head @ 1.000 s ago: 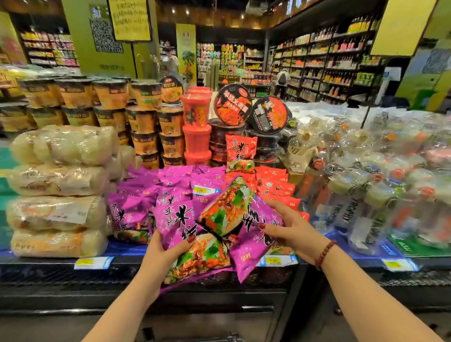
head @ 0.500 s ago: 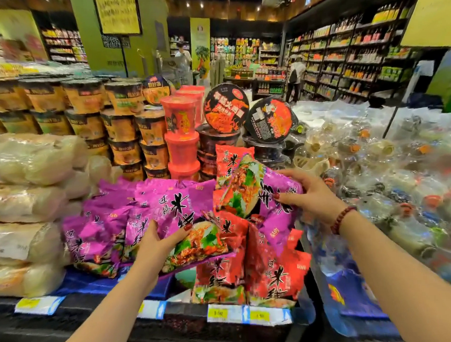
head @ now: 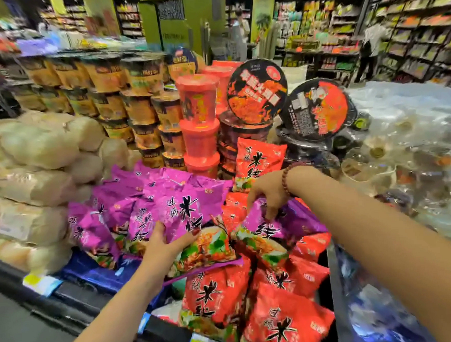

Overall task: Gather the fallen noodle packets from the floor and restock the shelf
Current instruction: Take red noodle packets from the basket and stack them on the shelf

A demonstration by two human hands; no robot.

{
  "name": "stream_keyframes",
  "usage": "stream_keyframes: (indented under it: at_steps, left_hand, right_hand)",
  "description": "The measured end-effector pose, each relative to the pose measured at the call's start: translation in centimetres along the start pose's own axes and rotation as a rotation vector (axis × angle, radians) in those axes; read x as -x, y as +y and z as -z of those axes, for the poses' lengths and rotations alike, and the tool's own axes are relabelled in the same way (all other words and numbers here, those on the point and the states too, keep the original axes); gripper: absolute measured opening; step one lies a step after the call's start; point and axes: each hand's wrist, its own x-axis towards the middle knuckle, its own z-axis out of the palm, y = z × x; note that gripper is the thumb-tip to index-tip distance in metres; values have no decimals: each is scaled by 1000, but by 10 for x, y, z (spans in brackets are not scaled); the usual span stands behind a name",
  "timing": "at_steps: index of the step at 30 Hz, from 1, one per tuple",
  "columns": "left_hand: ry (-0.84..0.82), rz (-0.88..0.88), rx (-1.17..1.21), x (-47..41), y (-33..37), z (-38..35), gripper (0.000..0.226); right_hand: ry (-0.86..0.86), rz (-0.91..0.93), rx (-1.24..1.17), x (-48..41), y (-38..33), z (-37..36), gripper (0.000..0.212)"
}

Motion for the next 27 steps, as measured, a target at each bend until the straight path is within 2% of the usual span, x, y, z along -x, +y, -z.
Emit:
stream_keyframes:
  at_steps: [3,5,6,8,10,12,15,17,18,21,23,27]
  left_hand:
    - [-4,11,-15,2,0,-7,111]
    - [37,25,-10,2,-1,-7,104]
    - [49,38,-9,3,0,-7,100]
    - [48,59,7,5,0,-5,98]
    - [54,69,9,8,3,-6,97]
    - [56,83,32,8,5,-4,96]
    - [72,94,78,6,2,-1,107]
    - [75,84,63,5,6,0,128]
    - [75,78,61,6,8,0,133]
    - [81,94,98,4,8,4,127]
    - [91,105,102,2,6,9,122]
    - [130,85,62,-2,9,19,132]
  right_hand:
    - [212,133,100,-22,-8,-10,69]
    - [405,118,163,-25,-9,-23,77]
    - [502,40,195,-23,-9,-31,82]
    - [666,-245,161,-16,-11,-49,96]
    - [784,-511,-87,-8,-10,-70,111]
    - [859,-606,-468,-3,-3,-91,123]
    - [904,-566,-1162,-2,3,-116,127]
    - [930,-563,-1387,-5,-3,-128,125]
    - [950,-564,-1402,-7,-6,-131,123]
    - [1063,-500,-1320,-5,-15,-127,108]
    - [1140,-404,-1258,-4,-16,-117,94]
    - [1225,-171,-1132,-10,-10,-84,77]
